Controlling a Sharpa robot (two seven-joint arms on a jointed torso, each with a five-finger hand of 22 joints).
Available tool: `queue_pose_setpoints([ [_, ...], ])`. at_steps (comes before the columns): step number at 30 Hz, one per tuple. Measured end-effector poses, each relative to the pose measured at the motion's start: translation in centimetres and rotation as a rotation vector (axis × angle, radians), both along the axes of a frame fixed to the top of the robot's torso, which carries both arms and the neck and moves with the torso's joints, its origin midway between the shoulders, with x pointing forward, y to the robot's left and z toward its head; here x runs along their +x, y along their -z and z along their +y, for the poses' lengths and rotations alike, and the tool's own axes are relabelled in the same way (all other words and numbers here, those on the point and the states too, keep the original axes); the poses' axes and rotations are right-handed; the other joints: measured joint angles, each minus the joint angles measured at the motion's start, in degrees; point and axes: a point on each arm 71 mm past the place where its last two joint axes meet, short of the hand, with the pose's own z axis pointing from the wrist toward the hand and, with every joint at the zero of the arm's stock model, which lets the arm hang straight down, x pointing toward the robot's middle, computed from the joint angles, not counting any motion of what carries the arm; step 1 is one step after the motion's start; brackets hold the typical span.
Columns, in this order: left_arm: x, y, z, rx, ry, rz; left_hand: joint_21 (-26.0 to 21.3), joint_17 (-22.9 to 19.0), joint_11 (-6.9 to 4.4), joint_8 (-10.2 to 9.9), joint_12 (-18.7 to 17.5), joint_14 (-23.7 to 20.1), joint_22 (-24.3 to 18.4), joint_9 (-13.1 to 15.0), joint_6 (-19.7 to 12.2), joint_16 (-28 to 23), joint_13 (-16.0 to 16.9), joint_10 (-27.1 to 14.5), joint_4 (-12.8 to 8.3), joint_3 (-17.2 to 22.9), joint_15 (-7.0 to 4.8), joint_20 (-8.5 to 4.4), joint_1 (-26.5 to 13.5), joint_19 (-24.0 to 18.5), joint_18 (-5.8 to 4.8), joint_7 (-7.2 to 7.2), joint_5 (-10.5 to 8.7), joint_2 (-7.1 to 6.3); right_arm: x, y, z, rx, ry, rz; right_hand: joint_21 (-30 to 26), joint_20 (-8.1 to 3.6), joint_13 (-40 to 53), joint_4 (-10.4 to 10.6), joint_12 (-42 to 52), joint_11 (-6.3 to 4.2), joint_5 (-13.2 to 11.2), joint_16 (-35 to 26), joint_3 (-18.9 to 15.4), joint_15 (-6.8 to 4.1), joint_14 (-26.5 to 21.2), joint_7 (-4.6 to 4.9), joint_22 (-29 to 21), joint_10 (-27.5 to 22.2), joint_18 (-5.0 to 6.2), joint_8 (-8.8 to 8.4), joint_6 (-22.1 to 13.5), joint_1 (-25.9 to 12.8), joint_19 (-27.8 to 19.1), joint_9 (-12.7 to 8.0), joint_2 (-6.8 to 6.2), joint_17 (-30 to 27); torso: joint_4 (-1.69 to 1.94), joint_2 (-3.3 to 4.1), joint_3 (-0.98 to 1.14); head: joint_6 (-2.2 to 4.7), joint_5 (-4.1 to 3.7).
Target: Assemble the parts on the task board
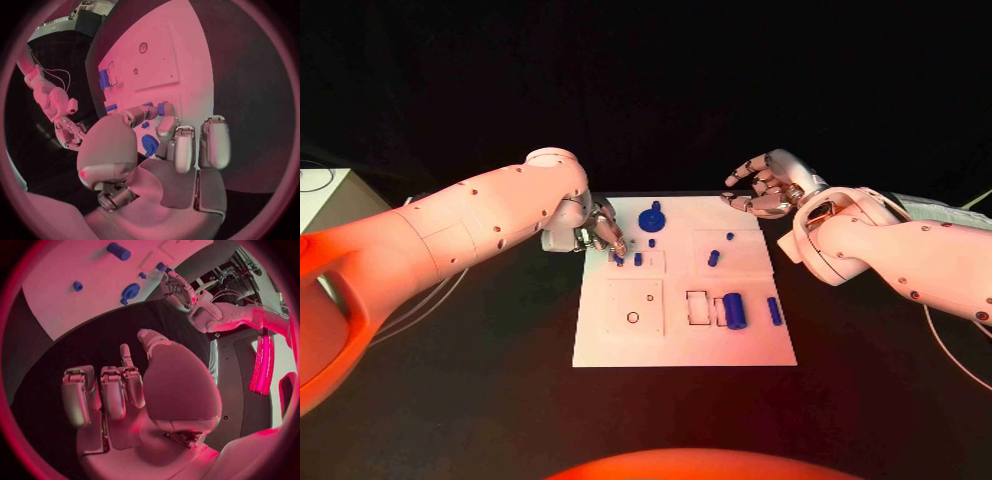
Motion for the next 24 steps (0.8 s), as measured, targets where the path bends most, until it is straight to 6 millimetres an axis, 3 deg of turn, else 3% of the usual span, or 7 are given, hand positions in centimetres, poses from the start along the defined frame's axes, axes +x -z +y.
queue_pose_setpoints([
  [24, 0.18, 0.08, -0.06, 0.021, 0.009, -0.019, 0.00, 0.00, 0.00, 0.19, 0.00, 0.00, 0.00, 0.05, 0.00, 0.00, -0.01, -0.01, 0.00, 0.00, 0.00, 0.00, 0.00, 0.00, 0.00, 0.00, -0.15, 0.00, 0.00, 0.00, 0.07, 0.000, -0.002, 0.000, 0.00, 0.00, 0.04, 0.00, 0.00, 0.00, 0.00, 0.00, 0.00, 0.00, 0.00, 0.00, -0.02, 0.00, 0.00, 0.00, 0.00, 0.00, 0.00, -0.02, 0.00, 0.00, 0.03, -0.08, 0.01, -0.40, -0.07],
])
